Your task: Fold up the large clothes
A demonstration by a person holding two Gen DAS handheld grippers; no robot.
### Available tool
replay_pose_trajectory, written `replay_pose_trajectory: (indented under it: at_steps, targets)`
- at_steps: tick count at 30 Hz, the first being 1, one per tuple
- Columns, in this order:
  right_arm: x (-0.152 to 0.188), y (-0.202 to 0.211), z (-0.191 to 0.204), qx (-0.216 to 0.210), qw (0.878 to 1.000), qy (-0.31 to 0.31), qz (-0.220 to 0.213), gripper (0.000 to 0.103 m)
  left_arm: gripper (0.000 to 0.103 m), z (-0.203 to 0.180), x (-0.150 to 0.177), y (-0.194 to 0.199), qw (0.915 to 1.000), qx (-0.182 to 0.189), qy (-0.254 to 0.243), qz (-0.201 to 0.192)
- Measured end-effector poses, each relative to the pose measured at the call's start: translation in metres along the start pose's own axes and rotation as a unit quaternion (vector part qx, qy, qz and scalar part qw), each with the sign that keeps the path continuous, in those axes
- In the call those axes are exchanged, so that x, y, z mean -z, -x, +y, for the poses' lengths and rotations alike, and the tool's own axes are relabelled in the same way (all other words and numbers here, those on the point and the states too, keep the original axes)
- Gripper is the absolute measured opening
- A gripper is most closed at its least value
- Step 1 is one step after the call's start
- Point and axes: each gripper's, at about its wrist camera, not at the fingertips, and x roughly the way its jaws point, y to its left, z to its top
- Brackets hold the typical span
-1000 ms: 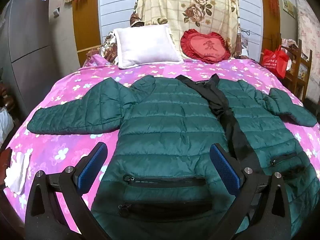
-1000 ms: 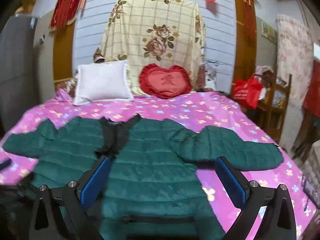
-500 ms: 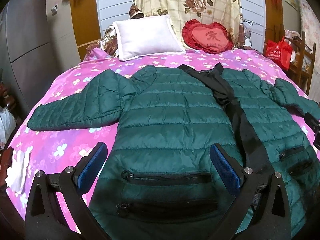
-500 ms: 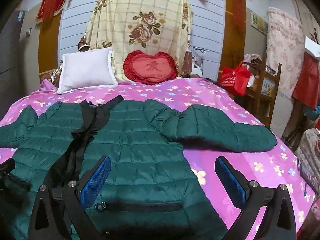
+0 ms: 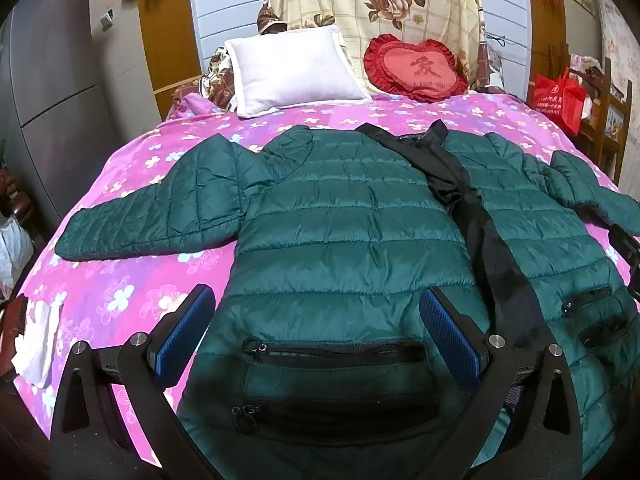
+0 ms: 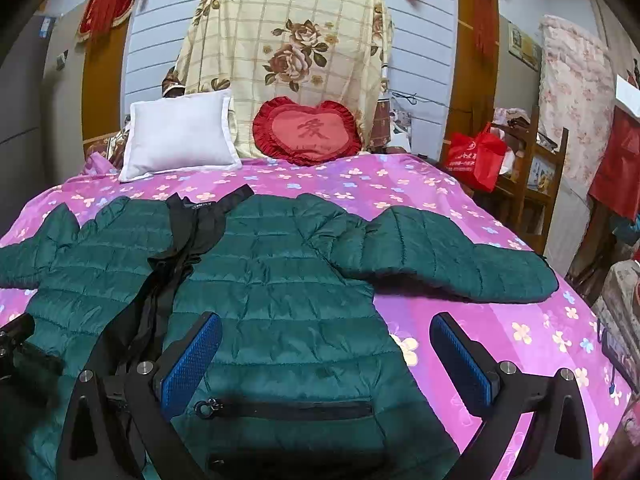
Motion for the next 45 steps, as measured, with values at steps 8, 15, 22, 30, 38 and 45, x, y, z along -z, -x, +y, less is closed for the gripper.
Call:
replay_pose_trajectory:
  at_steps: [8,15,22,30,38,45]
  targets:
    - [0.0,-0.002,0.004,-0.008,1.0,0.001,0.013,0.103,0.103,0.001,0.001,-0.001,1.0,-0.004,-0.001,0.003]
    - [0.002,-0.007,0.004,0.008,0.999,0.004,0.036,0.103,0.103,-0.003,0.001,-0.007,0.9997,-0.019,-0.007,0.01]
    - [0.005,-0.015,-0.008,0.002,0.998,-0.021,0.067,0.103,0.103,-0.005,0.002,-0.011,0.9995,-0.027,-0.007,0.016]
    - [0.005,-0.016,-0.007,0.001,0.997,-0.022,0.071,0.103,0.103,-0.003,0.001,-0.014,0.9996,-0.016,-0.002,0.024]
    - [0.006,-0.017,-0.007,0.003,0.997,-0.02,0.07,0.103,0.103,-0.007,0.004,-0.015,0.9996,-0.012,-0.01,0.022]
    - [0.005,-0.017,-0.006,0.002,0.997,-0.023,0.068,0.103,0.102,-0.01,0.008,-0.024,0.999,0.0,-0.017,0.041]
